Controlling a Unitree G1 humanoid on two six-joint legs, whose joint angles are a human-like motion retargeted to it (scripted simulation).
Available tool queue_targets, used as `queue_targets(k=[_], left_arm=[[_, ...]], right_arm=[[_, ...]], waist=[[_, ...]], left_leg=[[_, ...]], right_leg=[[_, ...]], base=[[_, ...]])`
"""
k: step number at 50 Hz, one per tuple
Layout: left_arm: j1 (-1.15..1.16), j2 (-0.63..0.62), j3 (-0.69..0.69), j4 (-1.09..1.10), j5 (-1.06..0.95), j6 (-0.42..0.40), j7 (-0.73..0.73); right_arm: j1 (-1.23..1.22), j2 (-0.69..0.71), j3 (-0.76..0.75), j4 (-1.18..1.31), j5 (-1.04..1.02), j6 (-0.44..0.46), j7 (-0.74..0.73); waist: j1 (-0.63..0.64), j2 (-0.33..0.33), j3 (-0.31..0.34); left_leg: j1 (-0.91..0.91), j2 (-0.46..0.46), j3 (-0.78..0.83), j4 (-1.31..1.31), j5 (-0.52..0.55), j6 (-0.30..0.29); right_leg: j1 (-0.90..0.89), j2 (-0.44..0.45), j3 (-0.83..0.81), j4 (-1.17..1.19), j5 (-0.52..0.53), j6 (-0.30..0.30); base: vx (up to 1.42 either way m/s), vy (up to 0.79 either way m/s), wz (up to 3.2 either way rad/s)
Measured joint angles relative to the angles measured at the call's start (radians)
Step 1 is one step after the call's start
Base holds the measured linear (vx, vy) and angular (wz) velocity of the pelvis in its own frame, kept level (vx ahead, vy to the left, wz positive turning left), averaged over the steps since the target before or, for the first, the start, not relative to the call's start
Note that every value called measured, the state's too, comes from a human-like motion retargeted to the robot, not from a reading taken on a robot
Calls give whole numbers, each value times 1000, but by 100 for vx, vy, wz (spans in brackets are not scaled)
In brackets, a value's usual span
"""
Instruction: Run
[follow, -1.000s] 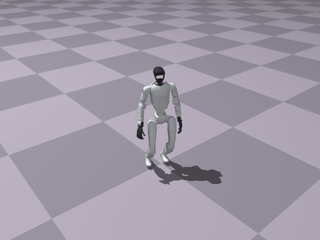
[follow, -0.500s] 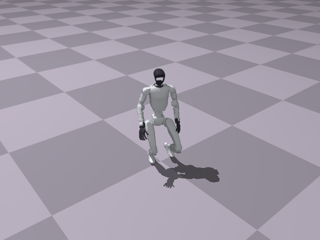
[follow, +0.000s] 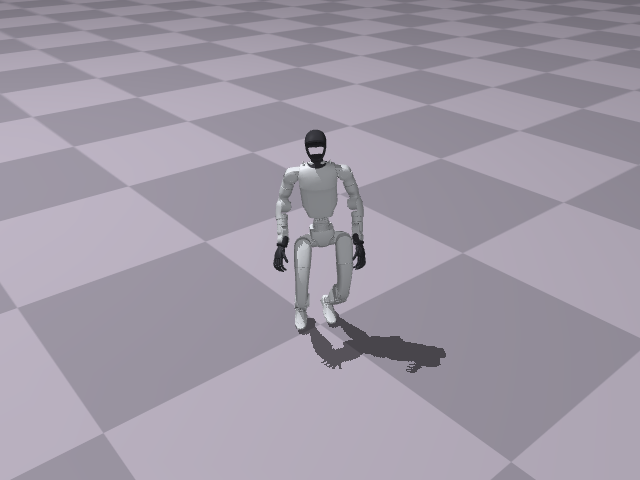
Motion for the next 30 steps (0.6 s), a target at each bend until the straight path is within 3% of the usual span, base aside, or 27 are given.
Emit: queue_targets(k=[3, 5, 8, 10, 14, 15, 17, 22, 25, 28, 30], left_arm=[[71, 6, 16, -49, -17, -13, -50], [109, 9, 28, -68, -29, -9, -94], [155, 12, 43, -76, -24, 6, -148], [178, 12, 50, -64, -10, 19, -169], [175, -6, 58, 12, 41, 47, -162], [158, -19, 60, 47, 59, 53, -153], [129, -53, 67, 110, 67, 51, -136], [132, -62, 65, 137, 32, 13, -115], [118, -41, 44, 99, 12, -2, -106], [81, -4, 26, 48, 3, -19, -86], [44, 23, 12, 24, 14, -29, -57]], right_arm=[[-10, -18, 12, -89, 9, -29, 6], [-25, -35, 13, -155, 13, -46, 9], [-58, -65, 0, -261, 5, -69, -3], [-84, -81, -7, -312, -11, -78, -17], [-145, -104, 3, -300, -103, -52, -33], [-163, -107, 10, -266, -133, -38, -27], [-163, -82, 40, -151, -162, -16, -3], [-29, -16, 80, 89, -135, 2, 82], [35, -28, 72, 140, -122, 8, 125], [69, -59, 53, 153, -107, 3, 131], [77, -72, 48, 157, -110, 1, 115]], waist=[[42, 11, -15], [82, 35, -11], [132, 57, 5], [157, 60, 23], [183, 67, 95], [181, 67, 116], [159, 62, 125], [140, 69, 55], [115, 64, 26], [71, 52, 21], [47, 43, 33]], left_leg=[[-48, 82, -10, 101, 91, -29], [-85, 161, -31, 231, 79, -10], [-127, 258, -76, 435, 15, 46], [-152, 299, -111, 571, -53, 87], [-216, 344, -174, 793, -209, 144], [-235, 340, -183, 819, -234, 148], [-261, 298, -171, 777, -223, 145], [-214, 181, -88, 425, -108, 57], [-167, 84, -45, 222, -58, 13], [-128, 19, -9, 152, -112, 34], [-120, -9, 4, 178, -247, 83]], right_leg=[[46, 64, -19, -110, 89, 22], [78, 132, -40, -165, 113, 20], [124, 225, -39, -210, 55, -11], [145, 269, -28, -206, -59, -55], [146, 302, -29, -117, -406, -188], [144, 295, -35, -97, -453, -204], [140, 263, -38, -99, -433, -197], [112, 184, -58, -204, -151, -85], [45, 104, -70, -140, -70, -49], [-19, 21, -71, 7, -117, -67], [-63, -28, -68, 141, -187, -91]], base=[[1, -8, -23], [-4, -8, -37], [-7, -7, -40], [-11, -5, -34], [-13, -1, -4], [-11, 4, 23], [-10, 8, 6], [-5, 14, -47], [-5, 13, -41], [-7, 10, -23], [-8, 7, -21]])
